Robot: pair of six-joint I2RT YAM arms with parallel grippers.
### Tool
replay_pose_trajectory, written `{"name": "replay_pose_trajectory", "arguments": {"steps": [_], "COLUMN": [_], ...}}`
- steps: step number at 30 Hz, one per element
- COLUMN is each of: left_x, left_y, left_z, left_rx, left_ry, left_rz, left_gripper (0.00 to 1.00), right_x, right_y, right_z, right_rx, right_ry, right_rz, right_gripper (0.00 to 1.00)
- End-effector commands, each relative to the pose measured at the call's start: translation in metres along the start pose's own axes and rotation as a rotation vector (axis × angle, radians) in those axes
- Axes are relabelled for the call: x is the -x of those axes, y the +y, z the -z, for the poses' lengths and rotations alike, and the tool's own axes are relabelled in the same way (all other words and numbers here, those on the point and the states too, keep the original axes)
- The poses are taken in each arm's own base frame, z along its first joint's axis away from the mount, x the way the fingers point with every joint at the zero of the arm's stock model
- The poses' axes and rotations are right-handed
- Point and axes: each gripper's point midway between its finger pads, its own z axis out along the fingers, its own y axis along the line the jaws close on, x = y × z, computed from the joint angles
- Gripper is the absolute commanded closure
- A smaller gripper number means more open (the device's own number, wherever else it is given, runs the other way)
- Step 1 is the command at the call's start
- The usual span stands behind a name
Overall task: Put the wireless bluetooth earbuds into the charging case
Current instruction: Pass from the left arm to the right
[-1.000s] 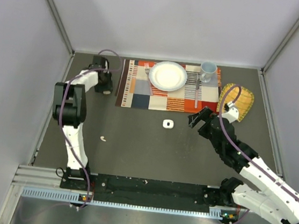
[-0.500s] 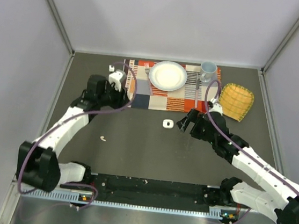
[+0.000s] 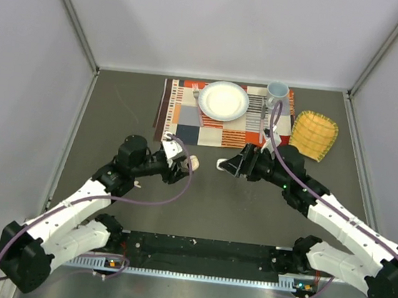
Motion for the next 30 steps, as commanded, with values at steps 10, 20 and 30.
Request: {"name": "replay_pose_trajectory", "arguments": {"steps": [10,20,30], "left_x": [0.021,0.02,0.026], "left_y": [-0.031,-0.044,-0.054], "left_z": [-0.02,-0.039,-0.046], "left_rx": [-0.037,-0.022,-0.031], "left_ry": [-0.043,0.012,0.009], "left_rz": [-0.173,-0.238,-0.265], "left_gripper": [0.94,0.93,0.92], "right_x": [-0.005,-0.027,-0.038], "right_y": [0.04,0.046,0.044], "right_z": [-0.004,-0.019,-0.029], "right_rx": [0.177,0.188,0.197], "right_ry": [0.061,0.157,0.208], "right_rz": [0.101,0.132,0.116], "right_gripper": [0.24,0.25,0.35]}}
